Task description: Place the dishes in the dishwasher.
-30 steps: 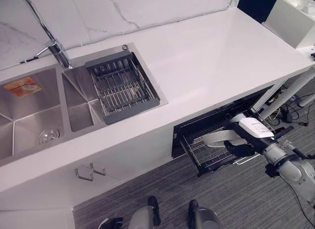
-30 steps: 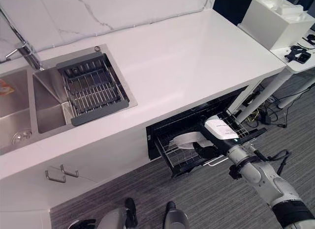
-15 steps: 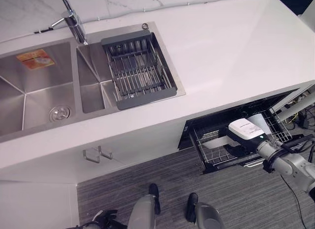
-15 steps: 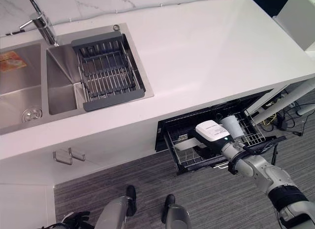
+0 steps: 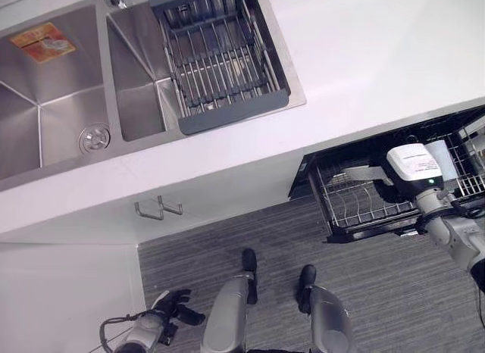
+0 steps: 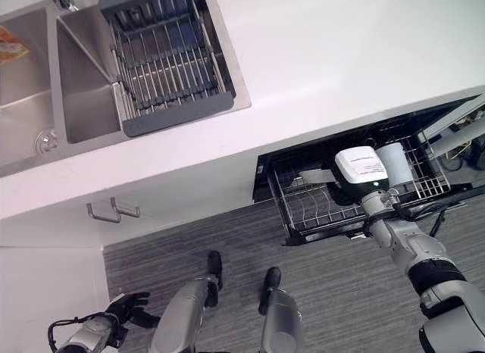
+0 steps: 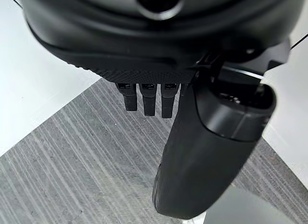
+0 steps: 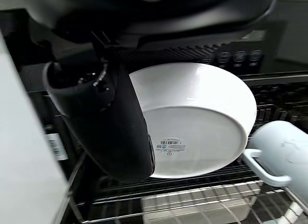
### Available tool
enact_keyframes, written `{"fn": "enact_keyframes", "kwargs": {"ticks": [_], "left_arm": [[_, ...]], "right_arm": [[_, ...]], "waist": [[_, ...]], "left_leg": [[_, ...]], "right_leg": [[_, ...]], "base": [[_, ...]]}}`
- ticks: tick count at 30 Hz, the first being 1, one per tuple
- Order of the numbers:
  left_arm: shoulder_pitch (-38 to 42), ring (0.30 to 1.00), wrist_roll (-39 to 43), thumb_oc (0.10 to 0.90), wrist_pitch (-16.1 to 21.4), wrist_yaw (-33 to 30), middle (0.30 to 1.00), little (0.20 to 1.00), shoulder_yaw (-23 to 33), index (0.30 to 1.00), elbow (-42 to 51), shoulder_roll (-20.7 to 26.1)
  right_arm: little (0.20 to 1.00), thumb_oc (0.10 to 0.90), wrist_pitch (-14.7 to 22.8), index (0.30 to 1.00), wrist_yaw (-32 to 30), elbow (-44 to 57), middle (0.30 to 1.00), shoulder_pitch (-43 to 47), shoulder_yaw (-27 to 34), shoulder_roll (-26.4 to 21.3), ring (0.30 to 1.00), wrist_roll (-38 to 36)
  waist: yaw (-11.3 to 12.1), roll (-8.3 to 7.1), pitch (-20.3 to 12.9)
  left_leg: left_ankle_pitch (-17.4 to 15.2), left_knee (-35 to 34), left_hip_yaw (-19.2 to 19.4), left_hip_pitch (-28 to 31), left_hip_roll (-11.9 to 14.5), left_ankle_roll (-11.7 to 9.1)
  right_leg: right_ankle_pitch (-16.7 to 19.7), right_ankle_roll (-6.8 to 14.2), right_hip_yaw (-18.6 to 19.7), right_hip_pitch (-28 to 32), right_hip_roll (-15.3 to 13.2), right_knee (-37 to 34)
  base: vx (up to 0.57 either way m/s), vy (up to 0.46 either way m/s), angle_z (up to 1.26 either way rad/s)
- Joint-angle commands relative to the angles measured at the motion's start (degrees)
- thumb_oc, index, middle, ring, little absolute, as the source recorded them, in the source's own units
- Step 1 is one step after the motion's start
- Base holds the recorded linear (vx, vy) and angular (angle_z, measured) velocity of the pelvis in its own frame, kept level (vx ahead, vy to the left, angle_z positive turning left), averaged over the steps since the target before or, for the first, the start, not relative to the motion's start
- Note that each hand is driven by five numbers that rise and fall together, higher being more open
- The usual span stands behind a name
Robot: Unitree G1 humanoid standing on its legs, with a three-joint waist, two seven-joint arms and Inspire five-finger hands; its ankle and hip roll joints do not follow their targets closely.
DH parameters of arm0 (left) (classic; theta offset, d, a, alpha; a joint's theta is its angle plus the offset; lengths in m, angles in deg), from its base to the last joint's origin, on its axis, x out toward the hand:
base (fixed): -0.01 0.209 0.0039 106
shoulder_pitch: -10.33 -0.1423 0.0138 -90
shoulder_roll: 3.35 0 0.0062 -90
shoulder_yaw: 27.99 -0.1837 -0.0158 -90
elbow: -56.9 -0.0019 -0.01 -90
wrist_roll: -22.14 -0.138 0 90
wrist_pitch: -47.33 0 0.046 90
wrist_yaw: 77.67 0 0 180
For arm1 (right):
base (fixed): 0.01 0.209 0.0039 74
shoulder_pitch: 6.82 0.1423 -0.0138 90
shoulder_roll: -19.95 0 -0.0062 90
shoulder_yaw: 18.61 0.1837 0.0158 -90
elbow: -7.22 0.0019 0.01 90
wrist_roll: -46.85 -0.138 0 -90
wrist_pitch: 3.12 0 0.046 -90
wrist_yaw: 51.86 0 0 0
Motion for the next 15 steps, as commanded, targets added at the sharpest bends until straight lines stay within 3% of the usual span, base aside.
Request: {"fn": "enact_keyframes", "kwargs": {"ticks": [1,15], "left_arm": [[-2.42,0.9,2.87,0.8,1.4,-1.44,0.9,0.9,-2.81,0.9,-0.01,0.97],[0.03,0.9,5.08,0.8,2.38,-1.49,0.9,0.9,-5.23,0.9,0.6,0.31]], "right_arm": [[0.3,0.4,-3.73,0.3,-13.44,0.15,0.3,9.71,1.13,-2.48,0.3,-0.94],[0.3,0.4,-4.07,0.3,-15.85,-5.87,0.3,17.19,-3.64,-0.33,0.3,-3.01]], "waist": [[0.25,1.01,-2.48],[0.81,3.18,-0.86]], "left_leg": [[-7.81,3.2,-5.8,0.53,0.46,-1.62],[-6.87,3.2,-5.75,-2.95,-0.57,-1.44]], "right_leg": [[-1.77,1.08,4.15,-0.4,0.85,-0.5],[-2.08,0.39,4.1,-5.15,0.39,1.88]], "base": [[-0.07,0.031,-0.03],[-0.03,0.012,0.0]]}}
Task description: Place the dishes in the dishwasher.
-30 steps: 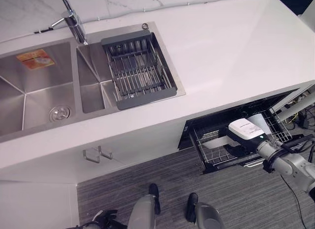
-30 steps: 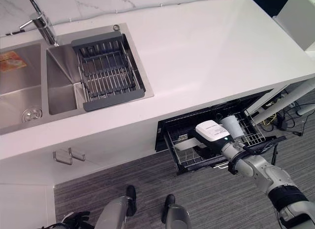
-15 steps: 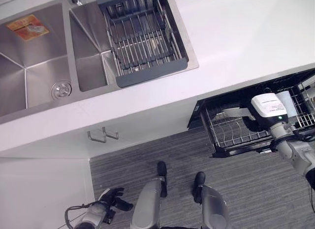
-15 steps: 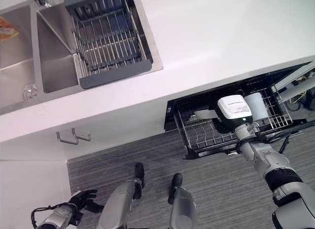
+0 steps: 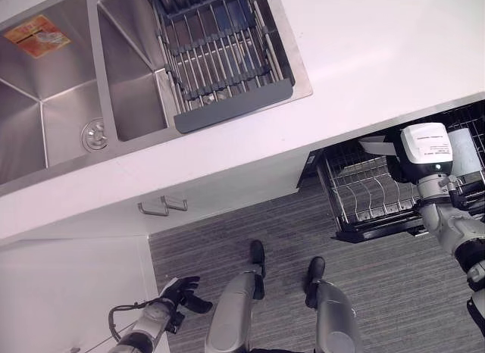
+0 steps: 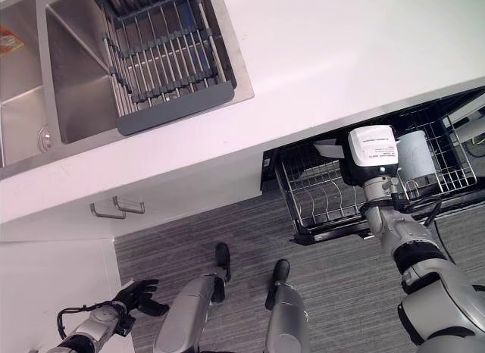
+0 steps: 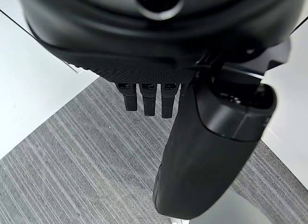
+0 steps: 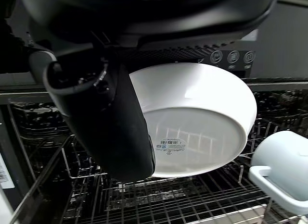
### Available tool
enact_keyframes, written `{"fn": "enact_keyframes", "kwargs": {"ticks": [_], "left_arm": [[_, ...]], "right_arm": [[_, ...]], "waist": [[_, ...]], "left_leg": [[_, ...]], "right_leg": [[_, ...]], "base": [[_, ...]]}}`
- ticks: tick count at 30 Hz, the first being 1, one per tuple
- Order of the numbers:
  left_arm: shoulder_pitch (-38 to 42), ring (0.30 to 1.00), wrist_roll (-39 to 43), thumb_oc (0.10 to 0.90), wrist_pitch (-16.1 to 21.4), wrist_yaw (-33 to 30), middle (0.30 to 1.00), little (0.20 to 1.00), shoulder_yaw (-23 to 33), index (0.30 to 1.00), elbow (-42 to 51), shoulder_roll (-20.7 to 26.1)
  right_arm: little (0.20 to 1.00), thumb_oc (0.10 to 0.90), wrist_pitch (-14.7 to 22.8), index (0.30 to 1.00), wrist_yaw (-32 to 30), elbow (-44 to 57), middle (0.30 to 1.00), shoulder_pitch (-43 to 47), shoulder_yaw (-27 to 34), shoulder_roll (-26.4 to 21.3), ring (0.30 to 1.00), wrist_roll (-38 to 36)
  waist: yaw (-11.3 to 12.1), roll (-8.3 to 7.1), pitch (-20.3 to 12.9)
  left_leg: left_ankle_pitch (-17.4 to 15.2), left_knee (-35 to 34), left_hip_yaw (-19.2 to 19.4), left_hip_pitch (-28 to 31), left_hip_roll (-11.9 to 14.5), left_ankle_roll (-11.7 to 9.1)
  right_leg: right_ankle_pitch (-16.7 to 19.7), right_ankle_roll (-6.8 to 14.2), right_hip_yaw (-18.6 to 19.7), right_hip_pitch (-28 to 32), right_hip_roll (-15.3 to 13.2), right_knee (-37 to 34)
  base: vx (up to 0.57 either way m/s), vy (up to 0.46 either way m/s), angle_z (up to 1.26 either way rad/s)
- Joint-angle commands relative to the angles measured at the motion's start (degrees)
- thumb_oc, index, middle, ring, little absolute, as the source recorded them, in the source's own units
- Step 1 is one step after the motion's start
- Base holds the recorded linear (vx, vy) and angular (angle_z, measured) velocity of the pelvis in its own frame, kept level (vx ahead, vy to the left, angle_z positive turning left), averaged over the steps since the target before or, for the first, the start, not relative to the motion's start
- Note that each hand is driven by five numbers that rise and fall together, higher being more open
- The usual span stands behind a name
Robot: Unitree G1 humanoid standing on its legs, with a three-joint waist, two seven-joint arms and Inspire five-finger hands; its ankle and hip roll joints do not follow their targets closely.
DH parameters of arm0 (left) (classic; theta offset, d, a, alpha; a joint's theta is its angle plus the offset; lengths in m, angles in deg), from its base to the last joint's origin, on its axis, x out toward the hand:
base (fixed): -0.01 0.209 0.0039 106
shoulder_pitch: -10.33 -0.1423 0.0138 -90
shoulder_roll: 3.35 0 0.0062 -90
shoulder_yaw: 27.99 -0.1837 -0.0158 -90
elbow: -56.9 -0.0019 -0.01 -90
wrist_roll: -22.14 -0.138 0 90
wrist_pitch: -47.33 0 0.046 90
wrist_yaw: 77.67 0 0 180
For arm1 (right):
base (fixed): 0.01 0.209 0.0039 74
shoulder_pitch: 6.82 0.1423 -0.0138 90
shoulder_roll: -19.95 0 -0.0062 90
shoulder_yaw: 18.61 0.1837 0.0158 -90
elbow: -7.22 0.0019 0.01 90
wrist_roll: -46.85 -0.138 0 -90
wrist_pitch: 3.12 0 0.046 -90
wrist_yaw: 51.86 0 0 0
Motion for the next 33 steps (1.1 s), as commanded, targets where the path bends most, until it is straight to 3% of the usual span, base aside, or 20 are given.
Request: {"fn": "enact_keyframes", "kwargs": {"ticks": [1,12,15,18,19,24,25,26,29,30,32,33], "left_arm": [[-2.51,0.9,0.91,0.8,-0.13,-1.33,0.9,0.9,-0.88,0.9,0.77,0.46],[-1.24,0.9,1.82,0.8,0.67,-1.18,0.9,0.9,-2.26,0.9,0.38,-0.3],[-1.01,0.9,2.2,0.8,0.38,-1.39,0.9,0.9,-2.5,0.9,0.94,-0.44],[-1.17,0.9,2.51,0.8,0.25,-1.66,0.9,0.9,-2.82,0.9,1.19,-0.77],[-0.77,0.9,2.89,0.8,-0.28,-1.79,0.9,0.9,-2.93,0.9,1.39,-0.97],[-0.5,0.9,3.93,0.8,-0.32,-2.21,0.9,0.9,-3.89,0.9,1.54,-2.01],[-0.96,0.9,4.35,0.8,-0.11,-2.41,0.9,0.9,-4.27,0.9,1.84,-2.32],[-0.65,0.9,4.42,0.8,-0.13,-2.4,0.9,0.9,-4.15,0.9,1.97,-2.3],[-1.04,0.9,4.9,0.8,-0.08,-2.56,0.9,0.9,-4.36,0.9,2.23,-2.55],[-1.14,0.9,5.25,0.8,-0.25,-2.68,0.9,0.9,-4.5,0.9,2.45,-2.65],[-1.37,0.9,5.42,0.8,-0.31,-2.61,0.9,0.9,-4.63,0.9,2.77,-2.61],[-1.37,0.9,5.42,0.8,-0.31,-2.62,0.9,0.9,-4.65,0.9,2.79,-2.61]], "right_arm": [[0.3,0.4,0.69,0.3,-6.32,2.53,0.3,7.68,1.5,-3.84,0.3,-2.97],[0.3,0.4,1.41,0.3,-5.8,-0.5,0.3,11.6,-1.1,-1.27,0.3,-4.16],[0.3,0.4,0.48,0.3,-5.31,-1.01,0.3,11.84,-1.21,-0.69,0.3,-6.08],[0.3,0.4,-2.62,0.3,-8.92,-1.96,0.3,11.06,-0.12,0.56,0.3,-8.91],[0.3,0.4,-3.8,0.3,-10.21,-2.13,0.3,10.47,1.23,0.99,0.3,-9.87],[0.3,0.4,-4.69,0.3,-8.75,-4.95,0.3,10.27,3.28,2.45,0.3,-10.31],[0.3,0.4,-5.22,0.3,-8.76,-4.92,0.3,9.21,3.48,2.81,0.3,-10.17],[0.3,0.4,-5.42,0.3,-8.73,-4.82,0.3,9.39,3.6,2.76,0.3,-10.28],[0.3,0.4,-7.09,0.3,-9.4,-4.67,0.3,8.06,3.82,3.07,0.3,-10.58],[0.333,0.422,-7.34,0.333,-9.27,-4.43,0.333,7.46,4.01,3.17,0.333,-11.08],[0.9,0.8,-7.79,0.9,-8.76,-4.21,0.9,6.87,4.47,3.36,0.9,-12.42],[0.9,0.8,-7.88,0.9,-8.79,-4.19,0.9,6.84,4.49,3.39,0.9,-12.46]], "waist": [[-0.08,0.87,-1.1],[0.42,2.31,-1.1],[0.57,2.43,-1.1],[0.6,2.43,-1.1],[0.48,2.96,-1.1],[0.49,4.33,-1.1],[0.29,4.5,-1.1],[0.32,4.82,-1.1],[0.06,4.7,-1.1],[-0.09,4.84,-1.1],[-0.21,5.02,-1.1],[-0.21,5.03,-1.1]], "left_leg": [[-8.05,4.7,-5.82,-0.33,-0.04,-1.53],[-7.52,4.7,-5.3,-2.64,-0.58,-1.39],[-7.36,4.7,-5.14,-3.31,-0.7,-1.26],[-8.37,4.7,-5.13,-2.91,-0.97,-1.58],[-7.18,4.7,-4.99,-4.19,-0.8,-1.29],[-7.23,4.7,-4.9,-5.1,-1.32,-1.12],[-8.22,4.7,-4.79,-4.54,-1.83,-1.39],[-7.05,4.7,-4.64,-5.78,-1.57,-1.07],[-8.08,4.7,-4.53,-5.12,-1.94,-1.41],[-8.0,4.7,-4.45,-5.18,-1.99,-1.45],[-7.97,4.7,-4.33,-5.26,-2.05,-1.39],[-7.96,4.7,-4.31,-5.26,-2.05,-1.38]], "right_leg": [[-2.38,0.4,3.95,-1.82,0.71,1.62],[-2.43,0.36,3.97,-5.16,-0.04,3.34],[-2.42,0.36,4.0,-6.08,-0.24,3.84],[-3.84,0.8,4.7,-6.23,-0.44,4.69],[-2.34,0.52,4.29,-7.38,-0.32,4.35],[-2.47,0.42,4.49,-8.7,-0.66,4.68],[-3.85,0.89,5.09,-8.67,-1.13,5.4],[-2.37,0.45,4.59,-9.65,-0.96,4.96],[-3.93,0.87,5.16,-9.47,-1.36,5.73],[-3.98,0.87,5.26,-9.64,-1.39,5.9],[-4.0,0.89,5.28,-9.93,-1.47,6.18],[-4.0,0.89,5.28,-9.94,-1.47,6.17]], "base": [[0.0,0.0,0.0],[-0.01,0.026,0.0],[0.0,0.0,0.0],[0.02,0.02,0.01],[0.0,0.059,0.04],[-0.02,0.075,0.01],[-0.04,0.073,-0.01],[0.02,0.059,0.02],[0.0,0.032,0.01],[-0.01,0.039,0.01],[-0.01,0.02,0.0],[0.0,0.0,0.0]]}}
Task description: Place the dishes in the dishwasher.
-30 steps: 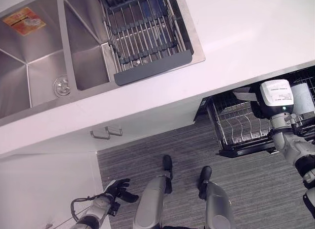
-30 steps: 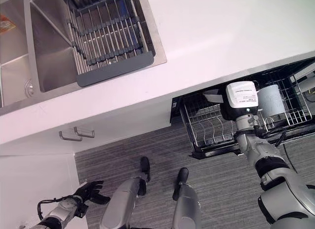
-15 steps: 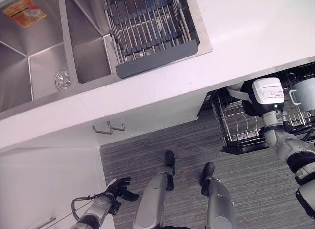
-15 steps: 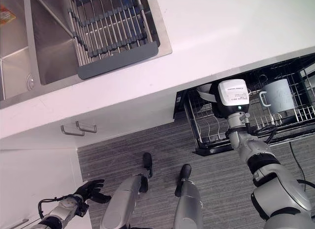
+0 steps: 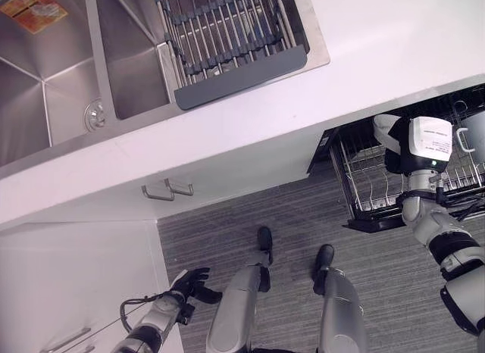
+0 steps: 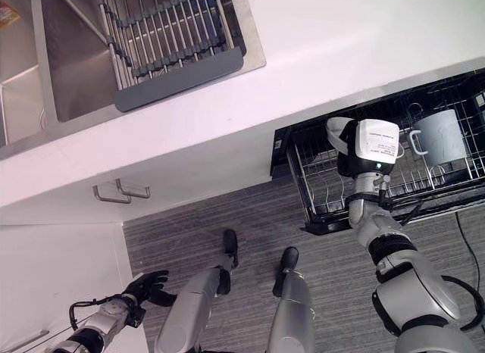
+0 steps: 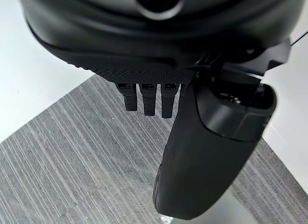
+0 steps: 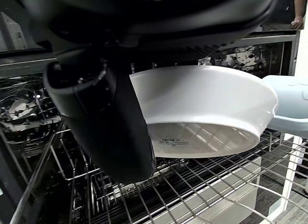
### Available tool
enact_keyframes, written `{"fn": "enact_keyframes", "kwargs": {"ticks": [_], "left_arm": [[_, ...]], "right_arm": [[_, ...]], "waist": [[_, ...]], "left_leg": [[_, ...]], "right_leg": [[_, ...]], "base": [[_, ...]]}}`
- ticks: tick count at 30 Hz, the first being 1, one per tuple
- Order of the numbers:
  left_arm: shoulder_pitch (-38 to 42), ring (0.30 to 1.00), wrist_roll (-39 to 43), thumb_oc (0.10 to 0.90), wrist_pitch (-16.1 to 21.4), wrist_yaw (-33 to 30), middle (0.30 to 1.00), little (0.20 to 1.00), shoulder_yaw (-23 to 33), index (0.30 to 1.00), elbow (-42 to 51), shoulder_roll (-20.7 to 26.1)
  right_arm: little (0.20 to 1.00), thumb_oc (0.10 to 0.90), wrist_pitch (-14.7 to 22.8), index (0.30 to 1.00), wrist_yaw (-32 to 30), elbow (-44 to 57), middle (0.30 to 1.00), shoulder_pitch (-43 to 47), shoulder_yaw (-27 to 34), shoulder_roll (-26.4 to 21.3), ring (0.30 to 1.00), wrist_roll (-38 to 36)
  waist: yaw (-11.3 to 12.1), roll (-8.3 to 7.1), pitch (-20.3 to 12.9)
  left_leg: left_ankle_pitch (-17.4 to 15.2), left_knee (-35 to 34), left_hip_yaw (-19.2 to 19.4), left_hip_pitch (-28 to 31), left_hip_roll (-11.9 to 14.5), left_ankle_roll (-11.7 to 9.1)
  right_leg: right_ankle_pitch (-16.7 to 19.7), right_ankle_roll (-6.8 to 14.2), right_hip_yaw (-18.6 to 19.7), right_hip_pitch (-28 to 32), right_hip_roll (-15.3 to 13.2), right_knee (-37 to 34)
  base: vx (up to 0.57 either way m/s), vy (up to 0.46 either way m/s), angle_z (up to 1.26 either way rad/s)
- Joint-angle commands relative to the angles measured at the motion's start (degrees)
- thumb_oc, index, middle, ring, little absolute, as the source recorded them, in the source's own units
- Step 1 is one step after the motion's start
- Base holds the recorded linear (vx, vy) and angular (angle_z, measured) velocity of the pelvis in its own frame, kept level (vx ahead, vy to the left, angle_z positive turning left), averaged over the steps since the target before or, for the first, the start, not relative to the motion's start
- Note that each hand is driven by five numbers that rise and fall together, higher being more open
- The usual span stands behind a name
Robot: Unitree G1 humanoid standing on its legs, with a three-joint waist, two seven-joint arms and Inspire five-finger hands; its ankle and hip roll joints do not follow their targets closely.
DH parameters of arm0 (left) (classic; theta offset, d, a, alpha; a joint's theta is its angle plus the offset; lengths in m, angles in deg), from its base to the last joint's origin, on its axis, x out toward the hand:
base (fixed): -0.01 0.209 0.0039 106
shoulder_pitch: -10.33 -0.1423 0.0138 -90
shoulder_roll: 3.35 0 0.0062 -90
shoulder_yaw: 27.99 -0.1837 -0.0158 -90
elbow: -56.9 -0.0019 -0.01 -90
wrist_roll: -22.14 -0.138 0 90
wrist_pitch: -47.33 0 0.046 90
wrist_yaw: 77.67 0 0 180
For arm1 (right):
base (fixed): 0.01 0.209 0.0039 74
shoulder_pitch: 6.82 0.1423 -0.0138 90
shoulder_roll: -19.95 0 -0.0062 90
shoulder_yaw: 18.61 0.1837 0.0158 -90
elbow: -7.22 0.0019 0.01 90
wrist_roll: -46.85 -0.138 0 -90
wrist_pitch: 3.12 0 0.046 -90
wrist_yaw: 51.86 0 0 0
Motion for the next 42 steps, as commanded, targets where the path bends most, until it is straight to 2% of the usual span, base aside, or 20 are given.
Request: {"fn": "enact_keyframes", "kwargs": {"ticks": [1,9,12,13,14,15,16,17,19,20,22,36,41,42], "left_arm": [[-3.25,0.9,0.86,0.8,-0.3,-1.37,0.9,0.9,-1.86,0.9,0.6,-0.89],[-3.61,0.9,1.01,0.8,-0.44,-1.43,0.9,0.9,-1.9,0.9,1.63,-1.01],[-3.62,0.9,1.04,0.8,-1.09,-1.54,0.9,0.9,-1.91,0.9,2.24,-1.08],[-3.68,0.9,1.02,0.8,-1.25,-1.55,0.9,0.9,-1.89,0.9,2.43,-1.02],[-3.93,0.9,0.83,0.8,-2.11,-1.35,0.9,0.9,-1.36,0.9,3.3,-0.63],[-4.15,0.9,0.51,0.8,-2.42,-1.13,0.9,0.9,-1.05,0.9,3.73,-0.34],[-4.23,0.9,-0.12,0.8,-3.44,-0.43,0.9,0.9,-0.03,0.9,4.46,0.62],[-4.3,0.9,-0.35,0.8,-3.71,-0.3,0.9,0.9,0.27,0.9,4.7,0.8],[-4.46,0.9,-1.06,0.8,-4.27,0.34,0.9,0.9,1.46,0.9,4.92,1.67],[-4.48,0.9,-1.3,0.8,-4.3,0.55,0.9,0.9,1.94,0.9,4.8,2.03],[-4.26,0.9,-1.96,0.8,-4.35,0.83,0.9,0.9,3.3,0.9,4.07,3.1],[-3.29,0.9,-3.43,0.8,-4.34,0.3,0.9,0.9,4.09,0.9,2.2,3.72],[-3.17,0.9,-3.68,0.8,-4.52,0.22,0.9,0.9,4.42,0.9,1.59,3.95],[-3.01,0.9,-3.7,0.8,-4.66,0.19,0.9,0.9,4.68,0.9,1.61,4.0]], "right_arm": [[0.9,0.8,-0.57,0.9,-4.72,0.48,0.9,2.76,2.11,-4.42,0.9,-3.27],[0.9,0.8,0.71,0.9,1.58,0.34,0.9,2.8,3.31,-3.11,0.9,-9.46],[0.9,0.8,0.82,0.9,5.94,0.27,0.9,2.68,4.27,-2.28,0.9,-13.27],[0.9,0.8,1.16,0.9,9.38,0.21,0.9,2.6,4.46,-1.99,0.9,-16.33],[0.9,0.8,2.64,0.9,21.97,0.53,0.9,2.0,5.94,0.05,0.9,-26.55],[0.9,0.8,3.22,0.9,28.55,0.88,0.9,1.77,6.43,0.5,0.9,-29.85],[0.9,0.8,0.26,0.9,40.52,2.57,0.9,0.91,7.45,1.61,0.9,-36.18],[0.9,0.8,-0.15,0.9,42.82,2.99,0.9,0.83,7.59,1.67,0.9,-37.01],[0.9,0.8,-2.76,0.9,53.31,4.81,0.9,0.52,7.46,1.69,0.9,-40.17],[0.9,0.8,-3.95,0.9,56.33,5.59,0.9,0.33,7.34,1.63,0.9,-40.61],[0.9,0.8,-6.76,0.9,64.4,8.03,0.9,0.01,6.18,0.86,0.9,-39.17],[0.9,0.8,-7.11,0.9,62.94,10.52,0.9,1.61,5.7,1.95,0.9,-33.97],[0.9,0.8,-8.28,0.9,59.89,12.98,0.9,0.84,6.2,1.83,0.9,-32.91],[0.9,0.8,-8.27,0.9,58.74,14.09,0.9,0.7,6.67,1.62,0.9,-33.3]], "waist": [[-0.71,4.01,-0.93],[-0.71,4.36,-0.93],[-0.77,4.38,-0.93],[-0.75,4.37,-0.93],[-0.82,4.18,-0.93],[-0.77,4.07,-0.93],[-0.84,3.41,-0.93],[-0.82,3.24,-0.93],[-0.83,2.45,-0.93],[-0.87,2.07,-0.93],[-1.08,0.57,-0.93],[-1.04,-1.25,-0.93],[-1.35,-2.11,-0.93],[-1.42,-2.01,-0.93]], "left_leg": [[-11.71,7.44,-4.79,-0.4,-0.02,-2.24],[-11.67,7.44,-4.4,-0.23,0.01,-2.3],[-11.68,7.44,-4.25,-0.1,0.09,-2.37],[-11.74,7.44,-4.22,-0.02,0.11,-2.36],[-11.62,7.44,-3.94,0.16,0.35,-2.53],[-11.73,7.44,-3.98,0.38,0.35,-2.43],[-11.54,7.44,-3.84,0.5,0.58,-2.51],[-11.51,7.44,-3.79,0.54,0.63,-2.48],[-11.27,7.44,-3.63,0.69,0.86,-2.44],[-11.14,7.44,-3.56,0.76,0.98,-2.47],[-10.66,7.44,-3.12,1.1,1.55,-2.38],[-10.74,7.44,-3.42,2.2,1.95,-1.86],[-11.21,7.44,-3.46,3.7,2.18,-1.75],[-10.14,7.44,-3.23,3.0,2.67,-1.42]], "right_leg": [[-2.47,1.38,4.01,-0.42,1.41,-0.77],[-2.48,1.27,4.02,-0.35,1.28,-0.75],[-2.57,1.21,4.05,-0.4,1.27,-0.54],[-2.63,1.19,4.04,-0.32,1.27,-0.53],[-2.73,0.9,4.33,-0.35,1.45,-0.23],[-2.82,0.81,4.31,-0.14,1.5,-0.21],[-2.93,0.66,4.39,-0.3,1.61,0.4],[-2.98,0.6,4.38,-0.31,1.63,0.54],[-3.11,0.41,4.36,-0.28,1.74,1.03],[-3.14,0.38,4.37,-0.33,1.8,1.31],[-3.1,0.22,4.45,-0.17,2.11,1.88],[-2.31,0.67,5.04,1.63,3.16,0.66],[-2.02,0.87,5.19,3.87,3.55,-0.72],[-0.53,0.41,4.79,3.52,3.97,-1.46]], "base": [[0.0,0.0,0.0],[0.0,0.0,0.0],[0.0,0.0,0.0],[0.0,0.0,0.0],[0.0,0.0,0.0],[0.04,-0.039,-0.01],[0.03,-0.05,0.0],[0.03,-0.062,0.03],[0.02,-0.06,0.05],[0.03,-0.083,0.02],[0.04,-0.095,0.0],[0.01,-0.027,-0.01],[-0.01,-0.01,0.02],[0.0,0.0,0.0]]}}
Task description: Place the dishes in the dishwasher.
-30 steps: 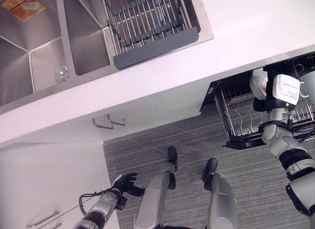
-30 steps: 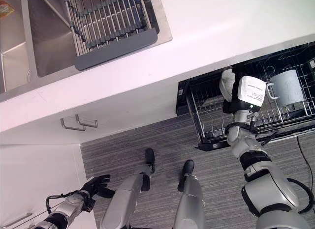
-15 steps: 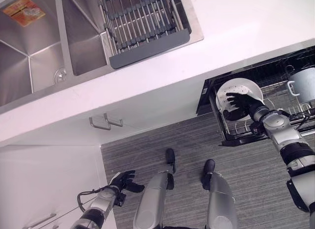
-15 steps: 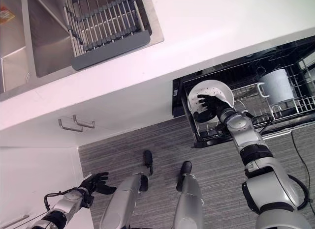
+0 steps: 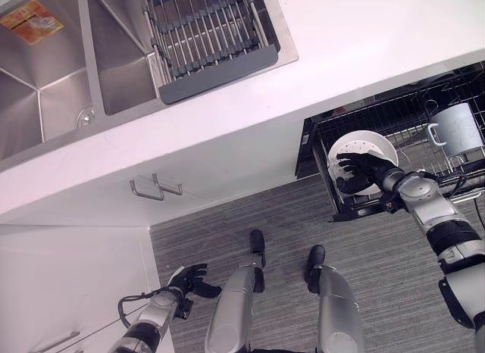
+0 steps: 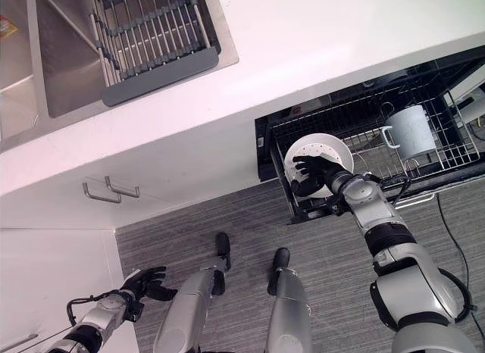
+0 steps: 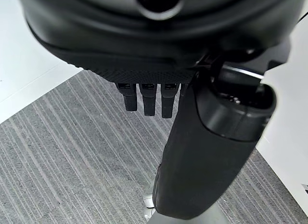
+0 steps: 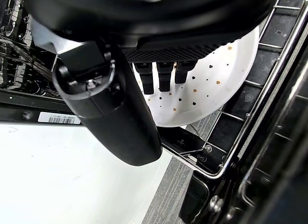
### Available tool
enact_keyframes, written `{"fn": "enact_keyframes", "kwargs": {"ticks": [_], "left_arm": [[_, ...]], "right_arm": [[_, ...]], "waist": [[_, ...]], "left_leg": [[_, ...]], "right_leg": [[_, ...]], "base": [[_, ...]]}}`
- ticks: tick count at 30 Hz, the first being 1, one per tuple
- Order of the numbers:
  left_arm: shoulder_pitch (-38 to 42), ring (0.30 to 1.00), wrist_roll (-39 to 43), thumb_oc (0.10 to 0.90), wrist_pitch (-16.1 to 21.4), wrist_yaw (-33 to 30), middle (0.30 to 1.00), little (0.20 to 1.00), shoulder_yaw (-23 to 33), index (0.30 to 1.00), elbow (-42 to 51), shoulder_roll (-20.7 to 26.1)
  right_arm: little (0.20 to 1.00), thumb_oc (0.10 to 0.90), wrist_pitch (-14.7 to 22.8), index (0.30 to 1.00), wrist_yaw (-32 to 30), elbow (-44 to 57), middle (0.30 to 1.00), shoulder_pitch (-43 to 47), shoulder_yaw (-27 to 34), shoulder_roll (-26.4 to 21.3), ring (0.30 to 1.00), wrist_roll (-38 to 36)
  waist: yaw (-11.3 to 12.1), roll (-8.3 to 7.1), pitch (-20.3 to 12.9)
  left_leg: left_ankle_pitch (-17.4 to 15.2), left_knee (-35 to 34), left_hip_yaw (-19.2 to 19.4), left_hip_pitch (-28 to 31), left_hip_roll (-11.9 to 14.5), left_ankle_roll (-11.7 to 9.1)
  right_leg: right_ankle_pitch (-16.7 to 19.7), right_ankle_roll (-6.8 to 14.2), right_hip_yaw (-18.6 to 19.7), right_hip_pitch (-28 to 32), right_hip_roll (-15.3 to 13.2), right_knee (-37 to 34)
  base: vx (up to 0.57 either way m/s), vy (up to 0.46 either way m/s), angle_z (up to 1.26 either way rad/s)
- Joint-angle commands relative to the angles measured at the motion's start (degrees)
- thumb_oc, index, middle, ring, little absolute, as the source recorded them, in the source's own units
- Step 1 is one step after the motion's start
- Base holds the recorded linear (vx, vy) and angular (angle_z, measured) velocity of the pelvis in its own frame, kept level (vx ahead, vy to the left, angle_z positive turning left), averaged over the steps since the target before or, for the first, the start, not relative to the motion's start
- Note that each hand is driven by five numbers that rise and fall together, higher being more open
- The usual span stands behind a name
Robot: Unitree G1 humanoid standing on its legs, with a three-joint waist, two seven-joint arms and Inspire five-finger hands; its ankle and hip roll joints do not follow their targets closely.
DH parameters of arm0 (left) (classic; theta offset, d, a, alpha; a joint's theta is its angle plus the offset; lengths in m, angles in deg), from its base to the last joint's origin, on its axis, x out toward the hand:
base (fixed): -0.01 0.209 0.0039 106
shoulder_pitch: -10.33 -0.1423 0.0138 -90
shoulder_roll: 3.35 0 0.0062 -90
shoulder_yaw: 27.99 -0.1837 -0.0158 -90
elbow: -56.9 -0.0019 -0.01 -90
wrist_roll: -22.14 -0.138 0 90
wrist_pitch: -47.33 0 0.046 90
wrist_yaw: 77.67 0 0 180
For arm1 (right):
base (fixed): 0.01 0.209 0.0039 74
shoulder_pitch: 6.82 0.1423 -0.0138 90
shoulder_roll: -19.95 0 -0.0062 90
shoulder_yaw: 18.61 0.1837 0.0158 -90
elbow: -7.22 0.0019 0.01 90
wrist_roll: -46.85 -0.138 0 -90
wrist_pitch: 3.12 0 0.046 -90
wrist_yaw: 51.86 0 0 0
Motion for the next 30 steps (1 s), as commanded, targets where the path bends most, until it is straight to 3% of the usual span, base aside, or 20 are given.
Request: {"fn": "enact_keyframes", "kwargs": {"ticks": [1,2,6,14,20,23,30], "left_arm": [[-3.16,0.9,-2.4,0.8,-0.74,-0.41,0.9,0.9,0.34,0.9,-1.59,3.59],[-3.05,0.9,-2.42,0.8,-0.94,-0.53,0.9,0.9,0.68,0.9,-1.52,3.59],[-4.23,0.9,-2.6,0.8,-1.59,-1.27,0.9,0.9,2.06,0.9,-1.62,3.01],[-7.9,0.9,-3.49,0.8,-2.1,-3.29,0.9,0.9,4.28,0.9,-3.47,0.21],[-11.47,0.9,-4.6,0.8,-0.72,-4.12,0.9,0.9,5.89,0.9,-5.39,-2.14],[-14.31,0.9,-3.9,0.8,-0.22,-4.98,0.9,0.9,7.77,0.9,-5.97,-4.06],[-16.72,0.9,-3.22,0.8,1.2,-5.65,0.9,0.9,10.02,0.9,-6.78,-6.33]], "right_arm": [[0.9,0.8,1.03,0.9,-2.94,5.32,0.9,-0.97,-0.44,0.52,0.9,0.59],[0.9,0.8,1.14,0.9,-4.39,6.61,0.9,-1.48,0.27,0.45,0.9,0.13],[0.9,0.8,-0.42,0.9,-12.84,14.94,0.9,-6.73,5.54,1.31,0.9,-4.9],[0.9,0.8,-0.94,0.9,-32.99,27.43,0.9,-17.96,13.14,4.92,0.9,-0.76],[0.9,0.8,5.61,0.9,-39.72,32.92,0.9,-24.52,16.43,6.97,0.9,-1.07],[0.9,0.8,12.23,0.9,-42.27,39.3,0.9,-31.53,20.26,8.28,0.9,-1.49],[0.9,0.8,19.17,0.9,-47.05,48.06,0.9,-39.02,26.38,8.19,0.9,0.81]], "waist": [[0.03,-1.55,-0.93],[-0.08,-1.48,-0.93],[-1.44,-2.55,-0.93],[-3.64,-4.65,-5.51],[-4.44,-5.45,-9.99],[-5.57,-5.78,-12.75],[-7.37,-5.78,-13.93]], "left_leg": [[-12.1,5.48,-2.13,3.82,-0.48,-0.26],[-11.15,5.48,-1.87,3.3,0.0,0.05],[-12.31,5.48,-1.33,6.55,0.77,-0.13],[-15.32,5.48,-0.24,11.99,2.23,-0.83],[-16.57,5.48,0.13,15.23,2.67,-1.03],[-17.46,5.48,0.64,17.1,3.15,-1.12],[-18.19,5.48,1.19,18.5,3.75,-0.86]], "right_leg": [[-2.36,2.8,5.66,3.48,0.81,-2.53],[-0.86,2.4,5.28,3.49,1.25,-3.55],[-0.64,2.67,5.68,7.61,2.08,-5.9],[-1.6,3.01,6.51,14.59,2.96,-9.4],[-3.03,3.02,6.75,17.82,3.09,-9.4],[-3.83,3.09,7.05,19.29,3.42,-9.4],[-4.71,2.38,7.32,20.47,4.15,-9.4]], "base": [[-0.07,0.0,0.03],[0.01,0.002,0.03],[-0.01,0.029,-0.05],[0.06,0.04,-0.07],[0.07,0.061,-0.06],[0.13,0.076,-0.03],[0.06,0.03,-0.06]]}}
